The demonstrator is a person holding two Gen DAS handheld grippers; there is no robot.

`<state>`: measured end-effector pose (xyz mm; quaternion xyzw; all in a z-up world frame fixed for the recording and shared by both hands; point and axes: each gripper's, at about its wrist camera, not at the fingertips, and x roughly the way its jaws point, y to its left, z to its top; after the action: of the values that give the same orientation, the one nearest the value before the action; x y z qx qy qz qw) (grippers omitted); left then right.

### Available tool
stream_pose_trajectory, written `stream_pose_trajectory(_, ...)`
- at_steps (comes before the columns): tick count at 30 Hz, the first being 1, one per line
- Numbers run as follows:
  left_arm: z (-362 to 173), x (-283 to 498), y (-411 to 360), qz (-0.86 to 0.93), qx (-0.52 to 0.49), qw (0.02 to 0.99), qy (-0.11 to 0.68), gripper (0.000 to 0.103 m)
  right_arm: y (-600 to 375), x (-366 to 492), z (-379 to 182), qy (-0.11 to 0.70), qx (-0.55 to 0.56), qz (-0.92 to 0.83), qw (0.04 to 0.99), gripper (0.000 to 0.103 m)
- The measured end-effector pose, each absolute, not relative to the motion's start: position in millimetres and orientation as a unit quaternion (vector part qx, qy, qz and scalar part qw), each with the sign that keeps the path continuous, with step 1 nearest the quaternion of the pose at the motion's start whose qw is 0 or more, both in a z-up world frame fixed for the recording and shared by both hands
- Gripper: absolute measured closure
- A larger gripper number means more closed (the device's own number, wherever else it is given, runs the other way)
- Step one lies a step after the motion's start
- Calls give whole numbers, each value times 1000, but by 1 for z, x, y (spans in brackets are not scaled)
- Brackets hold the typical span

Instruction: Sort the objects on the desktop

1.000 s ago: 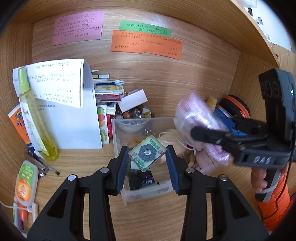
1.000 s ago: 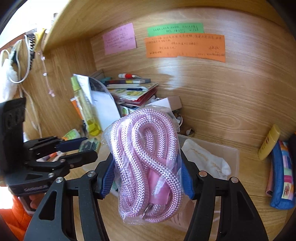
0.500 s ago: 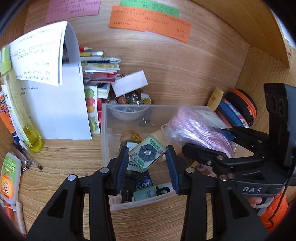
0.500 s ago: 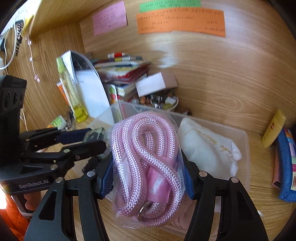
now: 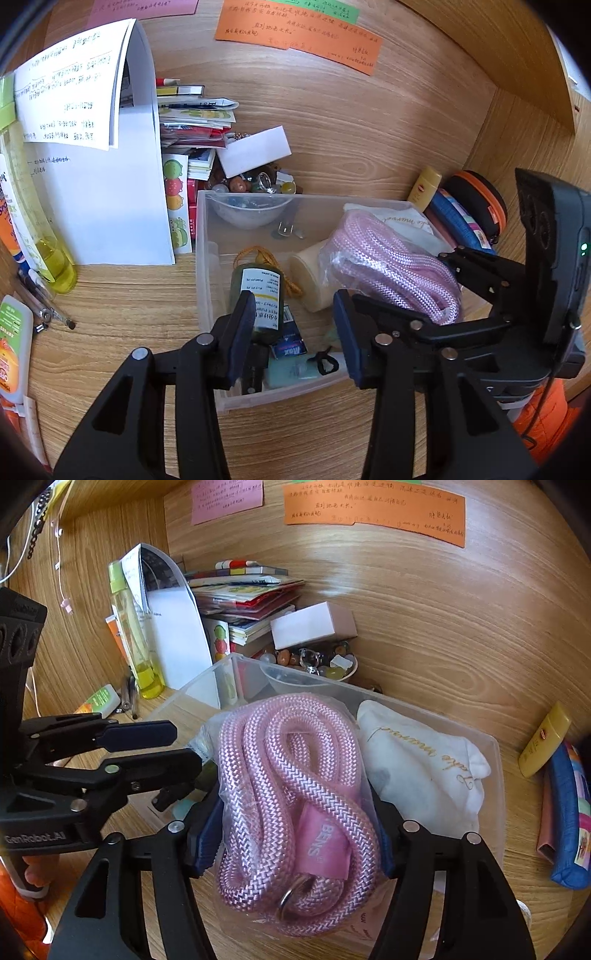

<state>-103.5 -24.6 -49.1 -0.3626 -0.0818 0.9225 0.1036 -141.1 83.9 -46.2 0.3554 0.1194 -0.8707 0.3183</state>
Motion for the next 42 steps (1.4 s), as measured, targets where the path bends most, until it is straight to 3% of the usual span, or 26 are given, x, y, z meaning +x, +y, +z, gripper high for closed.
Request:
stream_pose_trajectory(2, -48, -103, -25, 923, -360, 108, -85, 53, 82, -140, -49, 125, 359, -868, 320, 34)
stream_pose_trajectory(6, -44, -99, -25, 927, -350, 104, -84, 42, 81, -138, -49, 131, 355, -871, 315, 33)
stream_pose_trajectory(14, -37, -92, -32, 929, -336, 114, -105, 39, 83, -137, -44, 122, 359, -869, 319, 30)
stream_pose_trajectory(19, -29, -86, -33, 933, -328, 107, -105, 34, 88, -131, -31, 113, 338, -877, 322, 19)
stream_pose_trajectory(20, -27, -85, -34, 934, -325, 105, -105, 27, 90, -130, -28, 113, 333, -880, 321, 19)
stream_pose_trajectory(28, -13, -70, -34, 945, -303, 85, -90, 24, 97, -126, -11, 107, 326, -888, 306, 18)
stream_pose_trajectory(32, -10, -62, -33, 950, -295, 68, -81, 15, 106, -117, -8, 112, 326, -890, 299, 18)
stream_pose_trajectory(42, -11, -43, -16, 954, -293, 27, -61, 14, 143, -85, -5, 103, 320, -901, 274, 18)
